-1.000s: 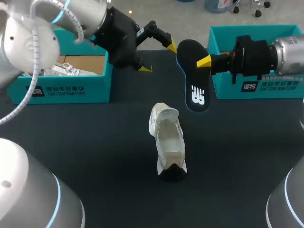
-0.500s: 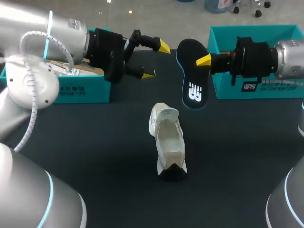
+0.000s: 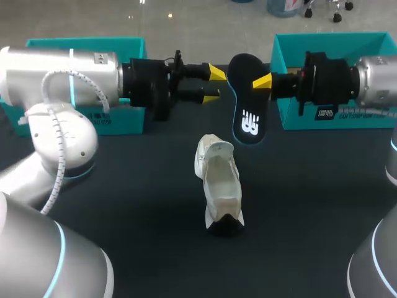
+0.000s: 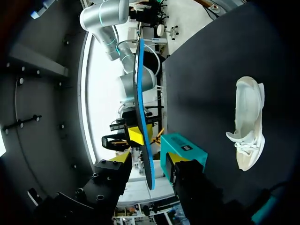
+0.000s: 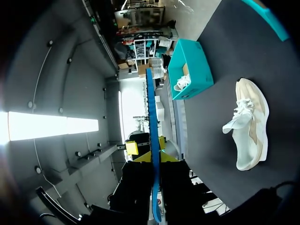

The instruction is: Take the shoe out of the shoebox, open the shoe tongue, remove and reinsert the insole, then place the shoe into the shoebox

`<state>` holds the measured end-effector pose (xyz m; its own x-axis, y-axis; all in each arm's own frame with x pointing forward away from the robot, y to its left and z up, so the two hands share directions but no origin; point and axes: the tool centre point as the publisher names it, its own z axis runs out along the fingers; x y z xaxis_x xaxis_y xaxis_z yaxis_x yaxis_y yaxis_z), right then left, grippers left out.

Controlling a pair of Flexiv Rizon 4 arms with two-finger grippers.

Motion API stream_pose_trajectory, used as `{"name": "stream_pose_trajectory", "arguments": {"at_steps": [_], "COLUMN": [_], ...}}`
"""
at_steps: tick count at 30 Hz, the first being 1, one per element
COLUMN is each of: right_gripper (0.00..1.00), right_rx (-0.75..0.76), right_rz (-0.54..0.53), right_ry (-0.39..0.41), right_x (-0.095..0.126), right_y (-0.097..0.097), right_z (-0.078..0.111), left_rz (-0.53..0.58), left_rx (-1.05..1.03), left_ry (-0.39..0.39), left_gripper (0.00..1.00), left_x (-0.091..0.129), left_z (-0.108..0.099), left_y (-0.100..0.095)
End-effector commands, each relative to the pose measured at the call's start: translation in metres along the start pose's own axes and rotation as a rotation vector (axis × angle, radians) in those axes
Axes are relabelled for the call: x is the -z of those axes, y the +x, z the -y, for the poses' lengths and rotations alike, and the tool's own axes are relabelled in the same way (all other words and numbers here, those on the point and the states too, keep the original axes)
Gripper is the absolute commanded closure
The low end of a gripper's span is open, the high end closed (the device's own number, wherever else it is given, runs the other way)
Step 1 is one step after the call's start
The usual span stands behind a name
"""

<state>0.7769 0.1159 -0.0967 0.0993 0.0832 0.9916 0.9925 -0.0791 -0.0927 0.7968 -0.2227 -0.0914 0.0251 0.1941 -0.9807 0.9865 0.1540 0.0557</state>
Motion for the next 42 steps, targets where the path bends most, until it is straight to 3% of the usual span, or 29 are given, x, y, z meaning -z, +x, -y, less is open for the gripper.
{"name": "stream_pose_trajectory", "arguments": {"at_steps": [1, 18, 32, 42], "right_gripper": [1.00, 1.00, 1.00, 1.00], "right_rx": [-0.004, -0.002, -0.002, 0.001], "right_rz": [0.005, 0.017, 0.013, 0.014], "right_ry": [-0.001, 0.020, 0.021, 0.023], "right_x": [-0.003, -0.009, -0.011, -0.011], "right_y": [-0.002, -0.002, -0.003, -0.002], "right_z": [0.001, 0.005, 0.007, 0.008], "left_rz": [0.040, 0.073, 0.083, 0.081], "left_rx": [0.003, 0.053, 0.071, 0.079], "left_ry": [-0.011, -0.027, -0.043, -0.055], "left_gripper": [0.53, 0.65, 0.73, 0.89], "left_x": [-0.019, -0.041, -0.045, -0.042], "left_z": [-0.001, 0.002, 0.006, 0.007], "left_y": [0.000, 0.004, 0.007, 0.009]}}
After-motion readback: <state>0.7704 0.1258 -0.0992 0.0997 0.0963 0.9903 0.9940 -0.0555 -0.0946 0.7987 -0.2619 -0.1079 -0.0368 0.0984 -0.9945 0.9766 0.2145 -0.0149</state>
